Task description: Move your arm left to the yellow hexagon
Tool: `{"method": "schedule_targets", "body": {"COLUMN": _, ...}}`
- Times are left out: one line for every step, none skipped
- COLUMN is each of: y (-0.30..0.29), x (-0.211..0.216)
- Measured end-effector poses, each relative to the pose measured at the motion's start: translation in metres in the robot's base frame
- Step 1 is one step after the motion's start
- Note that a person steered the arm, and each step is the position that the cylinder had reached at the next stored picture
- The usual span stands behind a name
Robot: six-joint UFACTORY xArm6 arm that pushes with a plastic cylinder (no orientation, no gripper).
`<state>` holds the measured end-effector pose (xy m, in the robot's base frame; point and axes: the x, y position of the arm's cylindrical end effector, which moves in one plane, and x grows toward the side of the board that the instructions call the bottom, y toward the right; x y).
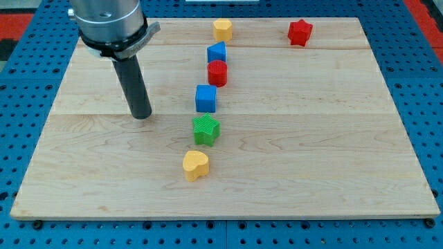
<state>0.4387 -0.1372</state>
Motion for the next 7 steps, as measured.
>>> {"method": "schedule_targets", "body": {"y": -0.004, "x": -0.033}}
{"method": "schedule_targets", "body": {"y": -0.003, "x": -0.076}}
{"method": "schedule_targets", "body": {"y": 0.012, "x": -0.104}}
{"method": "schedule_targets", "body": {"y": 0.033, "x": -0.127}}
{"method": "schedule_targets", "body": {"y": 0.062, "x": -0.137}}
{"method": "schedule_targets", "body": {"y": 0.072, "x": -0.138}}
{"method": "schedule_targets", "body": {"y": 0.062, "x": -0.167}}
